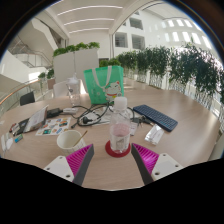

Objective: Pour water

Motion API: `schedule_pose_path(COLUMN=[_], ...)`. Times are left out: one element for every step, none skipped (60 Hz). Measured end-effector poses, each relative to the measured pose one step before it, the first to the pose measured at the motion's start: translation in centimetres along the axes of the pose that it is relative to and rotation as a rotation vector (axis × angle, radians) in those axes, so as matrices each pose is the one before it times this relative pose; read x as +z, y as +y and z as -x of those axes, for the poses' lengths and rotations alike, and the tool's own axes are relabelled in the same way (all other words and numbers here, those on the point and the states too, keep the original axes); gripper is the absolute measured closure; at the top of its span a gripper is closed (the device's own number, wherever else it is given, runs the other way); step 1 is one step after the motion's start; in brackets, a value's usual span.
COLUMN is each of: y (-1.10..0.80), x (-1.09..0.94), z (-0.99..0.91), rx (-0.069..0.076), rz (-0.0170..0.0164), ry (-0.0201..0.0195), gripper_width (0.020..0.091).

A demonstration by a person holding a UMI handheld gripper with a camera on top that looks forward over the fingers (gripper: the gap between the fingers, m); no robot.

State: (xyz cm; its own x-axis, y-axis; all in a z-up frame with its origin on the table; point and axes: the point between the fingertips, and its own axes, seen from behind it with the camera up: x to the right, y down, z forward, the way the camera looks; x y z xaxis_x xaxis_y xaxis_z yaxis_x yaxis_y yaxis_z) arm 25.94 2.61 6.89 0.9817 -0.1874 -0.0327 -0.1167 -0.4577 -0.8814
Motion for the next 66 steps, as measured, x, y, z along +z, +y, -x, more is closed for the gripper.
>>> schedule_pose_path(y=[-0.032,-0.12,0.06,0.074,0.066,0.11,0.112,0.153,0.188,0.184,0.231,0.253,0.23,0.781,-0.383,0.034,0.045,0.059,0.514,0.0,0.028,0.005,0.012,0.029,0.077,0.089,0.066,0.027,0.114,-0.017,-0.03,-0.069,-0.151,-0.175,-0.051,-0.262,-0.151,-0.115,-0.133,-0.159,-0.229,-0.304,-0.251,-0.275,-0.233,-0.209,-0.176,-0.214,-0.2,-0.083,-0.094,0.038,-0.114,0.037,0.073,0.053,0.024,-0.021,0.0,0.17,-0.03,-0.079,-0.04,-0.048,-0.011,-0.015], x=[-0.638,-0.517,-1.262,-1.342,-1.374,-1.39,-1.341,-0.797,-0.793,-1.35,-1.349,-1.328,-1.363,-1.193,-0.806,-1.189,-1.114,-1.073,-1.539,-0.753,-0.996,-0.961,-0.916,-0.96,-0.831,-0.785,-0.746,-0.695,-0.684,-0.64,-0.608,-0.616,-0.597,-0.576,-0.043,-1.018,-0.585,-0.544,-0.539,-0.252,-0.459,-0.452,-0.571,-0.44,-0.4,-0.415,-0.372,-0.334,-0.319,0.031,-0.229,0.082,-0.558,-0.192,-0.136,-0.109,-0.088,-0.075,-0.086,0.154,-0.015,-0.01,0.028,0.043,0.041,0.04], z=[0.28,0.238,0.446,0.466,0.586,0.72,0.844,0.525,0.599,0.854,0.906,1.004,1.103,0.116,1.63,1.36,1.415,1.403,0.802,1.128,1.129,1.127,1.137,1.167,1.141,1.09,1.038,0.913,1.089,0.715,0.628,0.528,0.457,0.437,0.34,0.524,0.293,0.293,0.297,0.05,0.251,0.219,0.238,0.198,0.201,0.106,0.059,0.024,0.04,-0.149,0.011,-0.144,0.166,0.076,0.086,0.026,-0.077,-0.15,-0.212,-0.409,-0.261,-0.259,-0.225,-0.226,-0.236,-0.254], rx=[-0.002,-0.0002,0.0003,0.0017,0.001,-0.0006,-0.0022,-0.0037,-0.0051,-0.0039,-0.0053,-0.0074,-0.0092,-0.0096,-0.0079,-0.0099,-0.0101,-0.0078,-0.0033,0.0027,0.0055,0.0072,0.0083,0.007,0.0086,0.0066,0.0049,0.0044,0.0027,0.0009,-0.0004,-0.0018,-0.0029,-0.0037,-0.0023,-0.0044,-0.0032,-0.0035,-0.0044,-0.0044,-0.0056,-0.0057,-0.0062,-0.0077,-0.0088,-0.0107,-0.0106,-0.011,-0.0109,-0.0106,-0.0098,-0.0083,-0.0064,-0.0014,0.0033,0.0045,0.0027,0.0012,0.0025,0.0038,0.0041,0.0051,0.0046,0.0037,0.0029,0.0021], rz=[0.00007,-0.00048,-0.00027,0.00043,0.00092,0.00122,0.00175,0.00111,0.00068,0.00359,0.00485,0.00499,0.00359,-0.00168,0.00352,0.00265,0.00301,0.0023,-0.00082,0.00003,-0.00062,-0.00085,-0.0013,0.00089,0.00209,0.00363,0.00268,0.00069,-0.00258,-0.0011,-0.00095,-0.00116,-0.00276,-0.00424,-0.0062,-0.00305,-0.00149,0.00075,0.00079,-0.00239,-0.00308,-0.0049,-0.0048,-0.00478,-0.00324,-0.00222,-0.00263,-0.00395,-0.00475,-0.00519,-0.00233,-0.00059,0.00371,0.00391,0.00452,0.00273,0.00008,-0.00147,-0.00083,-0.00015,-0.00042,-0.00278,-0.00306,-0.00251,-0.00191,-0.0014], ry=[0.00004,0.00079,0.00142,0.00183,0.00078,-0.0035,-0.00633,-0.00519,-0.00107,0.00039,0.00101,-0.00098,-0.00397,-0.01035,-0.00723,-0.01232,-0.01462,-0.01403,-0.00969,-0.006,-0.00689,-0.00834,-0.00999,-0.01036,-0.01183,-0.01365,-0.01341,-0.01007,-0.00457,-0.00536,-0.00246,0.0006,0.00235,0.00335,0.00138,0.00636,0.0046,0.00401,0.00204,-0.00132,-0.00075,0.001,0.00288,0.00102,0.00011,0.001,0.00252,0.00326,0.00185,-0.00086,-0.0002,-0.00189,-0.00171,-0.00542,-0.00762,-0.00544,-0.00161,0.00146,0.00244,0.00203,0.00208,-0.00034,-0.00202,-0.0038,-0.00481,-0.00545], gripper_width=[0.0267,0.0268,0.0268,0.0264,0.0265,0.0266,0.0266,0.0268,0.0266,0.0267,0.0267,0.0267,0.0268,0.0269,0.0268,0.0266,0.0267,0.0266,0.0263,0.0262,0.0258,0.026,0.026,0.0258,0.026,0.0259,0.026,0.0261,0.026,0.0261,0.0261,0.026,0.0261,0.0259,0.0258,0.0258,0.0259,0.0257,0.0256,0.0255,0.0257,0.0255,0.0254,0.0255,0.0257,0.0256,0.0255,0.0254,0.0255,0.0256,0.0257,0.0256,0.0257,0.0255,0.0259,0.0256,0.0257,0.0255,0.0256,0.0256,0.0256,0.0255,0.0254,0.0254,0.0253,0.0253])
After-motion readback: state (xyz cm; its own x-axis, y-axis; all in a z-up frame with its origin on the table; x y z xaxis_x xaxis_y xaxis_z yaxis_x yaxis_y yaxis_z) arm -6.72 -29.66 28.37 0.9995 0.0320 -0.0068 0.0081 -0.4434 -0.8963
